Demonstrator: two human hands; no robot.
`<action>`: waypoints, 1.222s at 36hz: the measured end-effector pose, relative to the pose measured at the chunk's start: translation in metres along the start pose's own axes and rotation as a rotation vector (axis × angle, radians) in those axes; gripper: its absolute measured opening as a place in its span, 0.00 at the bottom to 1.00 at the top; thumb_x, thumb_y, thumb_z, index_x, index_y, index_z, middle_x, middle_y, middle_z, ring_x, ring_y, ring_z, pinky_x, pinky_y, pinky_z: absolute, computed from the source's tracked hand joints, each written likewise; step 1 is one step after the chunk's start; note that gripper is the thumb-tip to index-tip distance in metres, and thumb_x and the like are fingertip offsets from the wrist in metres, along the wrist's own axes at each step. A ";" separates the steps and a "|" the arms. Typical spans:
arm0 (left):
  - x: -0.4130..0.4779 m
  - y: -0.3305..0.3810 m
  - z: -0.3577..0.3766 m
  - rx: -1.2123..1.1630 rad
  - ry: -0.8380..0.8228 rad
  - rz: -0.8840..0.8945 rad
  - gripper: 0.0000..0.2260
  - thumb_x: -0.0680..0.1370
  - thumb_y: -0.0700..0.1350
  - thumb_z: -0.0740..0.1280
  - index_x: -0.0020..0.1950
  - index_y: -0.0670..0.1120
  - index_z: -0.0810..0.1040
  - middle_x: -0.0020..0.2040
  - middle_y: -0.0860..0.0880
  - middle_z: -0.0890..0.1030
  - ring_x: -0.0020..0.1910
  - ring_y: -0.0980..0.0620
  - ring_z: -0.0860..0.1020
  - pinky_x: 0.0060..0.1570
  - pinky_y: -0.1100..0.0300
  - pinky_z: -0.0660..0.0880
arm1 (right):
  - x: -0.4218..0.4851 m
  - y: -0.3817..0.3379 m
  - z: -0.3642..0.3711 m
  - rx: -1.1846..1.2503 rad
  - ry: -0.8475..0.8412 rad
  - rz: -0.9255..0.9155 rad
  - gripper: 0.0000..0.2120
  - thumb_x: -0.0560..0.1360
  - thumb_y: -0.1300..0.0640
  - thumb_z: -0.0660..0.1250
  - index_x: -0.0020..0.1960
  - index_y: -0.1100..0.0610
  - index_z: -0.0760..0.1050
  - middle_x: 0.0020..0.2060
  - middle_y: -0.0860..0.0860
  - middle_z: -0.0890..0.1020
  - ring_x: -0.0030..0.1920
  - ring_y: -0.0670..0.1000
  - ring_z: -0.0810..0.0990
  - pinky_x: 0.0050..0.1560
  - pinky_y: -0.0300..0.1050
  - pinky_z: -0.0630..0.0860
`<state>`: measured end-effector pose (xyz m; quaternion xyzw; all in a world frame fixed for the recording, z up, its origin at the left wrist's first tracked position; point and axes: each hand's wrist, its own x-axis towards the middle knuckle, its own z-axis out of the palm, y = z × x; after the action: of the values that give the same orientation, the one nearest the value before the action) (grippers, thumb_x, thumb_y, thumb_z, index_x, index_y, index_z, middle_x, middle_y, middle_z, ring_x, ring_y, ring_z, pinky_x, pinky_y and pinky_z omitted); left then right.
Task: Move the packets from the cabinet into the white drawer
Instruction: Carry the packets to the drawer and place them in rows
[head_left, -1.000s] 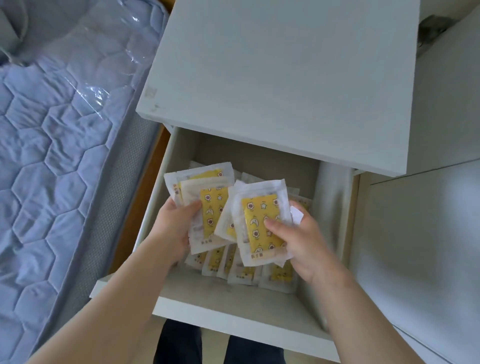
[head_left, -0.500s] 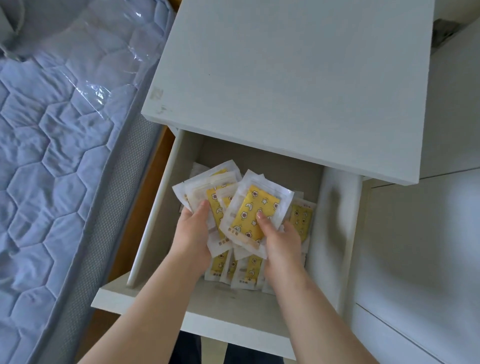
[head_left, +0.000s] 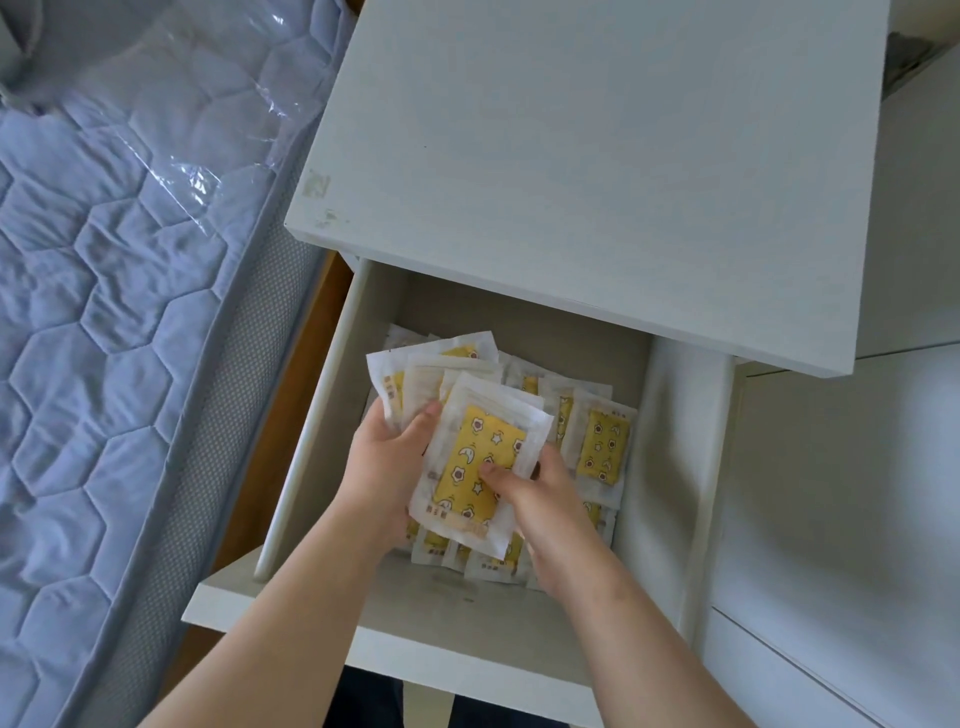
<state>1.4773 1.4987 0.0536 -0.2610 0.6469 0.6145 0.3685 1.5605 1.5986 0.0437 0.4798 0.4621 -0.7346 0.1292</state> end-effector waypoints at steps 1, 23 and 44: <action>0.000 0.000 0.001 0.015 0.002 -0.003 0.06 0.79 0.46 0.63 0.54 0.53 0.76 0.45 0.50 0.85 0.41 0.49 0.84 0.38 0.47 0.82 | 0.001 0.001 0.001 0.036 -0.010 0.024 0.15 0.75 0.62 0.68 0.59 0.51 0.71 0.51 0.47 0.82 0.53 0.49 0.81 0.52 0.49 0.78; -0.017 -0.008 0.013 -0.062 -0.141 0.003 0.14 0.80 0.35 0.59 0.57 0.54 0.73 0.49 0.50 0.84 0.49 0.47 0.83 0.48 0.50 0.79 | 0.019 -0.003 0.000 0.135 0.401 -0.066 0.05 0.79 0.63 0.59 0.48 0.55 0.72 0.41 0.49 0.78 0.40 0.45 0.78 0.38 0.40 0.74; -0.011 0.006 0.011 0.276 -0.218 -0.008 0.17 0.74 0.51 0.66 0.61 0.53 0.67 0.54 0.48 0.81 0.51 0.46 0.82 0.52 0.40 0.78 | 0.012 -0.009 -0.007 -0.329 0.327 -0.320 0.03 0.80 0.58 0.58 0.49 0.51 0.68 0.39 0.42 0.76 0.39 0.41 0.76 0.37 0.31 0.71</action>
<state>1.4806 1.5089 0.0667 -0.1421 0.6804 0.5431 0.4711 1.5524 1.6126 0.0378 0.4854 0.6598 -0.5735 0.0117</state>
